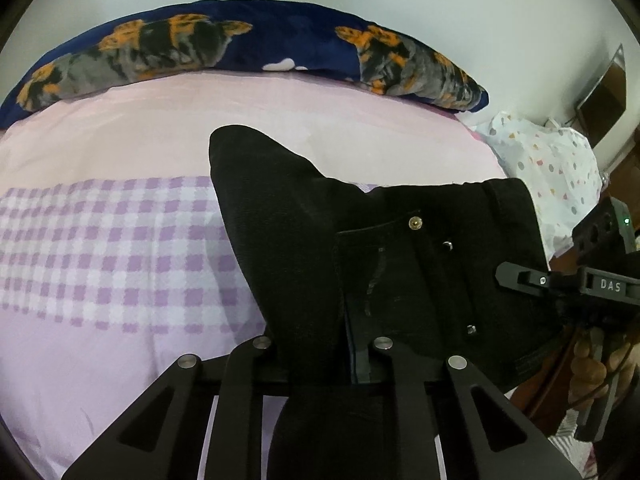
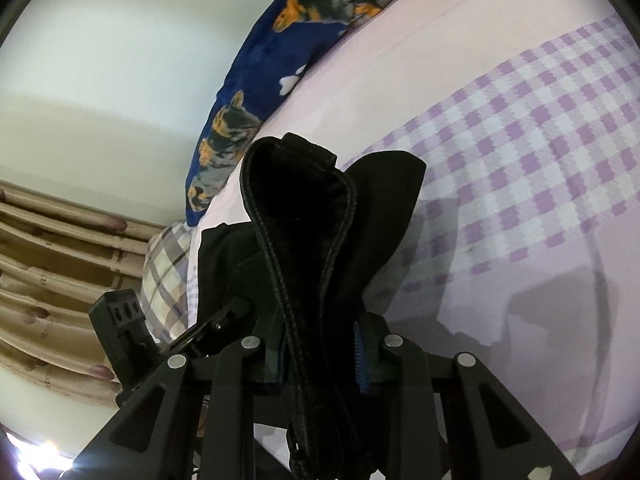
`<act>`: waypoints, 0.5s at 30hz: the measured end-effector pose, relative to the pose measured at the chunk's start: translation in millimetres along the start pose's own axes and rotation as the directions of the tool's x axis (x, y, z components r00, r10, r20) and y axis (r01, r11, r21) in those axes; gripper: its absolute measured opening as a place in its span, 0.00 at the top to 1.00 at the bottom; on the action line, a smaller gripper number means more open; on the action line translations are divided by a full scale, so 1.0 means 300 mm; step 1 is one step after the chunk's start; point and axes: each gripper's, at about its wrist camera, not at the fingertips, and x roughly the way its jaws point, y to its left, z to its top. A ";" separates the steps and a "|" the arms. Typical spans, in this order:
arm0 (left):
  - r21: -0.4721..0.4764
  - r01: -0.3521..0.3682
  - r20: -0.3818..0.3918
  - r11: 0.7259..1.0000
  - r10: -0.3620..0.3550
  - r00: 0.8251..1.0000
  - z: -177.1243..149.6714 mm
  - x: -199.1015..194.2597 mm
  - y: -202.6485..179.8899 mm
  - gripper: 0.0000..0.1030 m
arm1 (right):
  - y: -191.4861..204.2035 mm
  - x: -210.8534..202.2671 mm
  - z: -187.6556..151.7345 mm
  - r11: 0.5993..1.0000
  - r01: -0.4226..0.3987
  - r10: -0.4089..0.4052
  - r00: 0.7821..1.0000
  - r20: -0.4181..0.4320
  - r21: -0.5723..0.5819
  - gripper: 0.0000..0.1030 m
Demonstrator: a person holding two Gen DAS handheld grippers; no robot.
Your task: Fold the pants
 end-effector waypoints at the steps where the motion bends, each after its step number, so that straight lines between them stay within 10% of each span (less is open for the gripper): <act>1: -0.007 0.000 0.002 1.000 0.000 1.000 -0.004 -0.011 0.009 0.84 | 0.014 0.013 -0.005 1.000 -0.004 0.004 1.000 -0.008 -0.001 0.76; 15: -0.080 -0.057 0.063 0.995 0.062 0.996 0.059 -0.128 0.219 0.84 | 0.177 0.230 0.037 0.997 -0.075 0.073 0.994 -0.082 -0.028 0.76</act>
